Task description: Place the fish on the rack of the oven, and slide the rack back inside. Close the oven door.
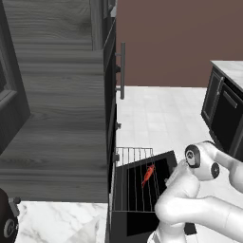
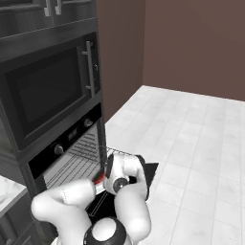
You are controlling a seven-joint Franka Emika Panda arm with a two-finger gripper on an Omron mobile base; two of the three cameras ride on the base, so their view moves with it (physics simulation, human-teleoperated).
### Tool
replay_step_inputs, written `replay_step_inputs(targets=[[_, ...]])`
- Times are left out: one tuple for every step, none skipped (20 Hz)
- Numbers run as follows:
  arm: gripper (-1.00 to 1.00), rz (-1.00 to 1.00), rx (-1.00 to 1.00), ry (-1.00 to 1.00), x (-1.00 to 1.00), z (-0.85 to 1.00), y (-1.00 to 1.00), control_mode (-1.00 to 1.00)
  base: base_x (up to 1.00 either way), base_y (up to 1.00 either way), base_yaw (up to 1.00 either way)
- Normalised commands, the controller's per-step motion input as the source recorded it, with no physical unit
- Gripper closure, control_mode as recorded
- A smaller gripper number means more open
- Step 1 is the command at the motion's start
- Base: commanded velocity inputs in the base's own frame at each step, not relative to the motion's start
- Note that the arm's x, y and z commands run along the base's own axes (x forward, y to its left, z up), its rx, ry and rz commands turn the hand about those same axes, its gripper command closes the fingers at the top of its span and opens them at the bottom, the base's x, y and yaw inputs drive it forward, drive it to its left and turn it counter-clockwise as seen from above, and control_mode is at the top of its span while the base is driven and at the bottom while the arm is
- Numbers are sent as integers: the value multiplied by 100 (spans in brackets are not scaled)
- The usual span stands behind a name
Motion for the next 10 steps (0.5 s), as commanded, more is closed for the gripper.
replay_step_inputs(targets=[[-100,61,-12,0,23,5,-10,-100,0,0,0],[-100,59,-13,1,24,10,-10,-100,0,0,0],[-100,57,-15,3,23,9,-7,-100,0,0,0],[-100,55,-16,5,24,4,-3,-100,0,0,0],[-100,52,-16,5,24,0,0,-100,0,0,0],[-100,50,-15,2,21,0,0,-100,0,0,0],[-100,45,-16,0,14,0,-1,-100,0,0,0],[-100,37,-19,0,2,0,-3,-100,0,0,0],[-100,31,-19,0,0,0,-18,-100,0,0,0],[-100,27,-18,0,0,0,-29,-100,0,0,0]])
